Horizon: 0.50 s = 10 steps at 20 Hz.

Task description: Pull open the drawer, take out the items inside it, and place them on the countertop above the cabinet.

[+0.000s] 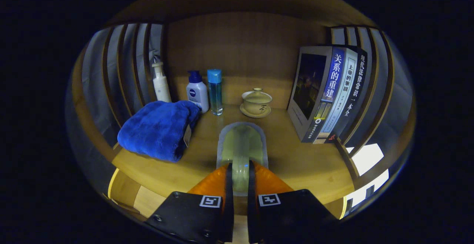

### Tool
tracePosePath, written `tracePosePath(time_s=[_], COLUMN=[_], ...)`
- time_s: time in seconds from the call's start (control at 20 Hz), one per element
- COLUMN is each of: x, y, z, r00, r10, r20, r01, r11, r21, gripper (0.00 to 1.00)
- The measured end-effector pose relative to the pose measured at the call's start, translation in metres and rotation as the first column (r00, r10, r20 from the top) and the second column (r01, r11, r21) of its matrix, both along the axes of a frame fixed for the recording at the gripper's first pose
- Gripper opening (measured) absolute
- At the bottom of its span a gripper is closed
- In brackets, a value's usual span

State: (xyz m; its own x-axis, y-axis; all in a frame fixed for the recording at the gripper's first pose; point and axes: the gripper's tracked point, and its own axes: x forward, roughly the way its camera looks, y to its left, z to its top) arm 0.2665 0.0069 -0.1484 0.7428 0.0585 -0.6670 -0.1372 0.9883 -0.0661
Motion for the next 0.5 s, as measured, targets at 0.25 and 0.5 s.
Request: tracePosePath(time_s=[0.25,0.5], x=[-0.0027,-0.0077], y=[-0.0001,0.0048], z=[-0.0014,-0.0025], r00=[1.0,0.999], r10=[-0.014,-0.031], r20=[-0.003,-0.011], r01=[0.014,0.032], r11=[1.0,0.997], r21=[0.019,0.071], gripper=[0.31,0.42])
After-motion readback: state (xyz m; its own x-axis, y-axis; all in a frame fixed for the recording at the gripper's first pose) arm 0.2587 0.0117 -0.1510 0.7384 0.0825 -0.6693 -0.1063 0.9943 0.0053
